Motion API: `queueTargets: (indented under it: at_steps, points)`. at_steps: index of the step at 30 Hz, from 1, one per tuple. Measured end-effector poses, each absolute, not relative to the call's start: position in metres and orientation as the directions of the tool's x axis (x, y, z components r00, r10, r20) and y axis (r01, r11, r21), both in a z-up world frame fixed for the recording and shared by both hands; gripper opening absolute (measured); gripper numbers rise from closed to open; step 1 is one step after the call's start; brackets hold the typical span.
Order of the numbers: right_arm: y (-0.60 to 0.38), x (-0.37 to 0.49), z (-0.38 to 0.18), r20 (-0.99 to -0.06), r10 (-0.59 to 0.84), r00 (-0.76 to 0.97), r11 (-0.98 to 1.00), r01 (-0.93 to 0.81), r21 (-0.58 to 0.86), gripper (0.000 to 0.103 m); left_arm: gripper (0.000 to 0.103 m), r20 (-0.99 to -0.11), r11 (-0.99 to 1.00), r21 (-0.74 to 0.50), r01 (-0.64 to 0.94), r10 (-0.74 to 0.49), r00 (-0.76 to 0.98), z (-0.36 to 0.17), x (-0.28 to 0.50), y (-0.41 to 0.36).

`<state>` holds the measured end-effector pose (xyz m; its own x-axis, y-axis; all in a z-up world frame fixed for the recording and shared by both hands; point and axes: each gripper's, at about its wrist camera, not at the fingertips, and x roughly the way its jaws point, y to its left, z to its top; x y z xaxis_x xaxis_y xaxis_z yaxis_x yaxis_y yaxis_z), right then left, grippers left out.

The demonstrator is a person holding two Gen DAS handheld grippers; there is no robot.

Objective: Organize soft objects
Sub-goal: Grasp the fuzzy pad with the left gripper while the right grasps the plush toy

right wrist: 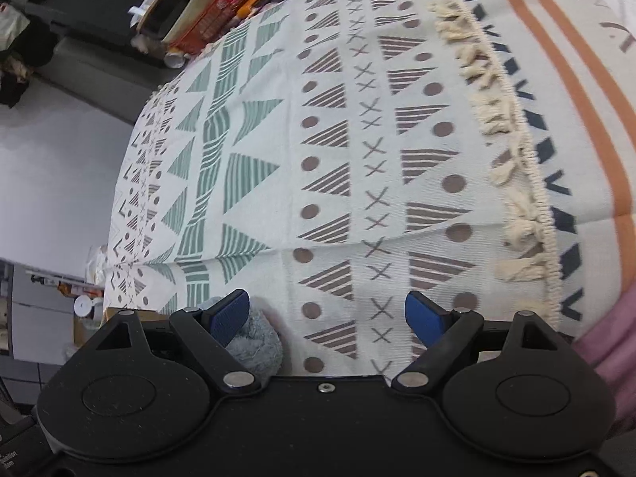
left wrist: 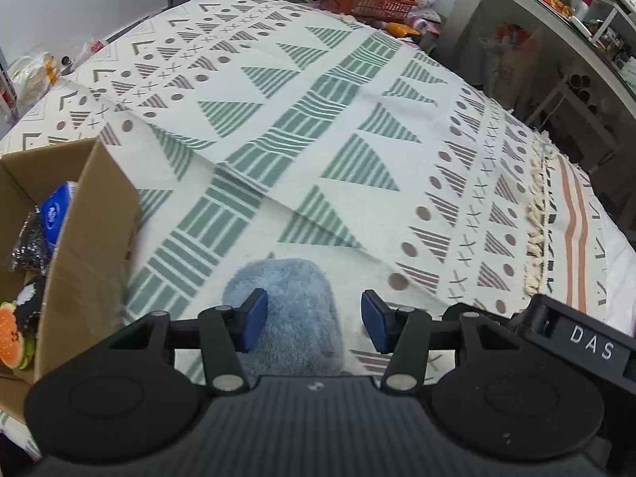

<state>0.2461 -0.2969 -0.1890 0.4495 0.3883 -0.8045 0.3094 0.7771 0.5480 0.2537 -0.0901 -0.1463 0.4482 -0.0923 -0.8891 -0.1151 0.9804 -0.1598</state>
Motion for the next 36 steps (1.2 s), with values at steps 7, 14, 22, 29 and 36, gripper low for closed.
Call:
queueTargets:
  at_steps: [7,14,22,29,36]
  points:
    - [-0.268,0.25,-0.186,-0.789,0.433,0.435,0.798,0.222,0.56,0.068,0.049,-0.895,0.97,-0.195,-0.143,-0.117,0.43,-0.149,0.25,-0.06]
    - [-0.244,0.248,-0.188,-0.774,0.493,0.396,0.792,0.163,0.588,0.061,0.038,-0.884,0.949,-0.255,-0.185,-0.152,0.442,-0.156,0.246,-0.033]
    - [-0.221,0.249,-0.194,-0.767,0.524,0.371,0.779,0.154,0.607,0.056,0.033,-0.879,0.916,-0.319,-0.243,-0.19,0.438,-0.171,0.243,-0.007]
    - [-0.198,0.252,-0.2,-0.761,0.527,0.379,0.778,0.145,0.611,0.051,0.026,-0.86,0.87,-0.401,-0.288,-0.249,0.445,-0.177,0.238,0.017]
    - [-0.187,0.256,-0.21,-0.773,0.525,0.355,0.777,0.171,0.606,0.026,0.023,-0.853,0.853,-0.431,-0.294,-0.28,0.44,-0.178,0.24,0.022]
